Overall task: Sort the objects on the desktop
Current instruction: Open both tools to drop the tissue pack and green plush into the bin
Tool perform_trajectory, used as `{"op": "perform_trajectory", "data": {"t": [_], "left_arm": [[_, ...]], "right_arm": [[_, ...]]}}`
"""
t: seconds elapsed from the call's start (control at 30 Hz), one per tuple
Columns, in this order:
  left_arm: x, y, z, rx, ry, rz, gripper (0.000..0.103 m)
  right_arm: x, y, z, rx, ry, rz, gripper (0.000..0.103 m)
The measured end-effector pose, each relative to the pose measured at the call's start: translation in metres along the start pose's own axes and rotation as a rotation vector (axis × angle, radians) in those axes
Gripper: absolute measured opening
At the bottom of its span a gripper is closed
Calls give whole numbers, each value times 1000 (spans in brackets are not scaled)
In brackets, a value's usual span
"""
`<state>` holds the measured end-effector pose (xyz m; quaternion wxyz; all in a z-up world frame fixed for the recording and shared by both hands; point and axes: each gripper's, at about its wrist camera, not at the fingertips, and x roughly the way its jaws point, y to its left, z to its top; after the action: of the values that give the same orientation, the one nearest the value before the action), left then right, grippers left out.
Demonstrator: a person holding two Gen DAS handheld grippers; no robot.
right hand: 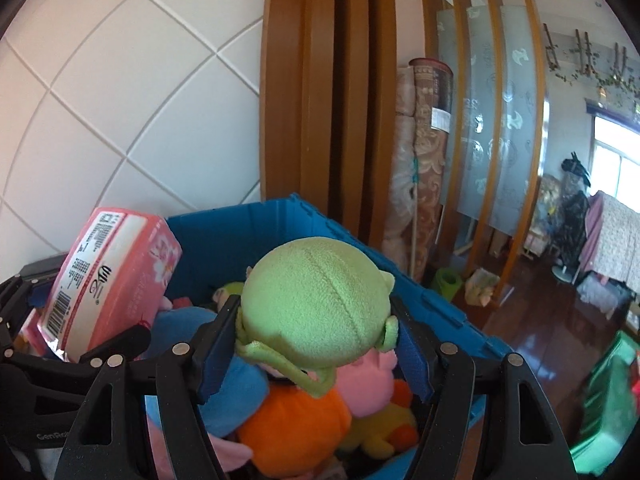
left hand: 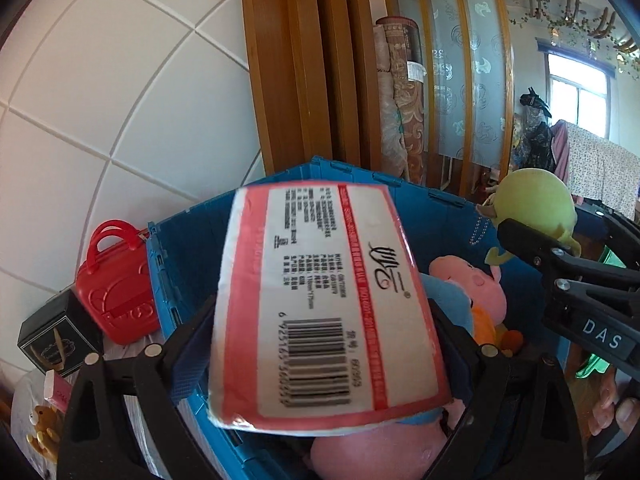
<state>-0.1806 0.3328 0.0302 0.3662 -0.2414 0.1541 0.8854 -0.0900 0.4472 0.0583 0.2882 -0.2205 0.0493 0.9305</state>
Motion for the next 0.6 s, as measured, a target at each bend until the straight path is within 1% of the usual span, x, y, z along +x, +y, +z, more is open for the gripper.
{"op": "perform_trajectory", "data": {"t": [0.03, 0.07, 0.13, 0.17, 0.2, 0.27, 0.4, 0.6], "left_arm": [[3, -2, -1, 3, 16, 23, 96], [4, 0, -1, 0, 17, 29, 96], [2, 4, -1, -18, 12, 32, 97], [2, 6, -2, -25, 14, 36, 98], [3, 8, -3, -30, 18, 46, 102], [2, 8, -5, -31, 23, 49, 102], [-4, 12, -9, -49, 20, 54, 102], [-27, 28, -19, -78, -8, 74, 102]], "right_arm": [[5, 1, -2, -1, 6, 1, 74], [12, 0, -3, -1, 15, 5, 77], [23, -1, -5, -1, 34, 11, 85], [27, -5, -5, 1, 39, 12, 93], [30, -5, -6, 6, 42, 13, 96], [31, -7, -9, 13, 42, 26, 102], [26, -6, -10, 17, 36, 41, 103], [12, -3, -10, 28, 27, 75, 103]]}}
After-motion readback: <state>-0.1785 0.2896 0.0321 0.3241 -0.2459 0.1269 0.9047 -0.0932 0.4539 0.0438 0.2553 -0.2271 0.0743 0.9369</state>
